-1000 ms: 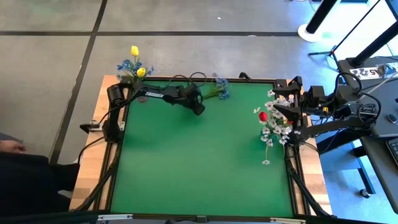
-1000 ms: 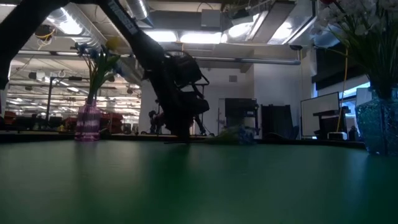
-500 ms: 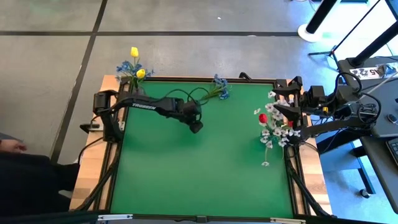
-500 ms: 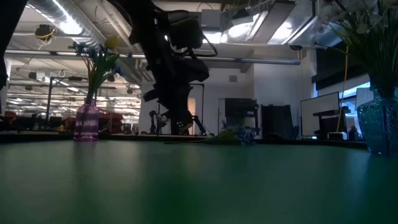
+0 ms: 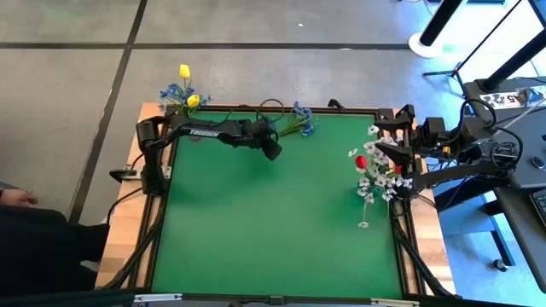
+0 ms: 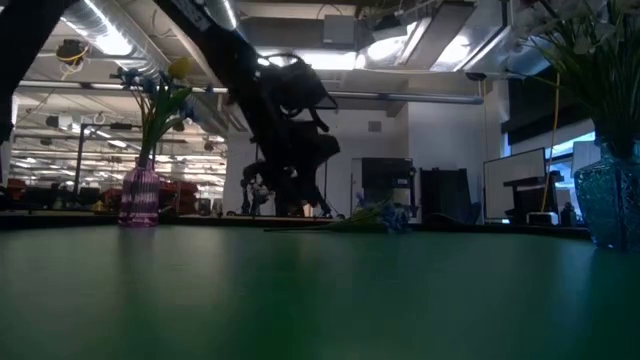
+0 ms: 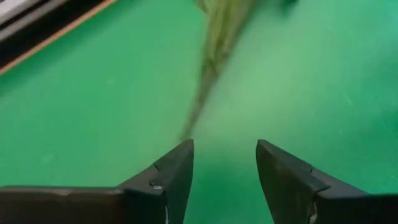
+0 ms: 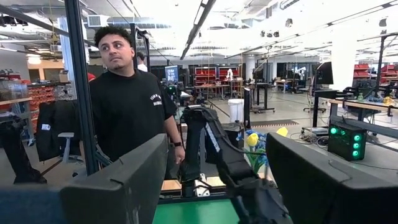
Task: Sort flowers into vase by color
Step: Put the blue flowers into the violet vase
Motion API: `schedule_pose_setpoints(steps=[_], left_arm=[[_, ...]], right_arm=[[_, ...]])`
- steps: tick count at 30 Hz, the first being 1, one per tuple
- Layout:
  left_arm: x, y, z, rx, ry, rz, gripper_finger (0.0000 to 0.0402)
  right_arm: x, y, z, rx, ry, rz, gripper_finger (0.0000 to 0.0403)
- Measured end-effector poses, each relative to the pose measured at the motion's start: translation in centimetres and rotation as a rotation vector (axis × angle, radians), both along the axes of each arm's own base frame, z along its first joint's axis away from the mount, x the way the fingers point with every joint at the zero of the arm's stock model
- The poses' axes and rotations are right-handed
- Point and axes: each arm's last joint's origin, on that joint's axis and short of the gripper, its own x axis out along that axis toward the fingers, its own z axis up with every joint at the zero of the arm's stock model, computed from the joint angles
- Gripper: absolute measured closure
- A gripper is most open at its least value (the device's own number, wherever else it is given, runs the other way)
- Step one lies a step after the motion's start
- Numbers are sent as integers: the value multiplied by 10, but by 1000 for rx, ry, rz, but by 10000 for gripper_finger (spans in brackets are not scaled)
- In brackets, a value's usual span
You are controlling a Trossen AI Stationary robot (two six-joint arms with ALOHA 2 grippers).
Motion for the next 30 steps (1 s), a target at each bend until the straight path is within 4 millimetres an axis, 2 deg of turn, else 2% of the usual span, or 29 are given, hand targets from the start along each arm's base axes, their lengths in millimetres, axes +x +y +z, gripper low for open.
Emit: schedule_pose_setpoints(steps=[5, 8, 10, 13, 15, 19, 22, 30], left_arm=[[6, 15, -22, 7, -24, 29, 234], [9, 19, -38, -15, -16, 31, 242], [10, 19, -41, -29, -25, 42, 248], [12, 14, -41, -39, -29, 38, 272], [13, 10, -42, -48, -24, 40, 304], [11, 2, -32, -87, -33, 56, 387], [8, -8, -19, -96, -24, 35, 393], [-9, -36, 34, -80, -24, -15, 400]], right_arm=[[0, 0, 0, 0, -1, 0, 130], [0, 0, 0, 0, -1, 1, 130], [0, 0, 0, 0, 0, 0, 130], [0, 0, 0, 0, -1, 1, 130], [0, 0, 0, 0, -1, 1, 130], [0, 0, 0, -1, 0, 4, 130], [0, 0, 0, -1, 0, 4, 130], [0, 0, 0, -1, 1, 3, 130]])
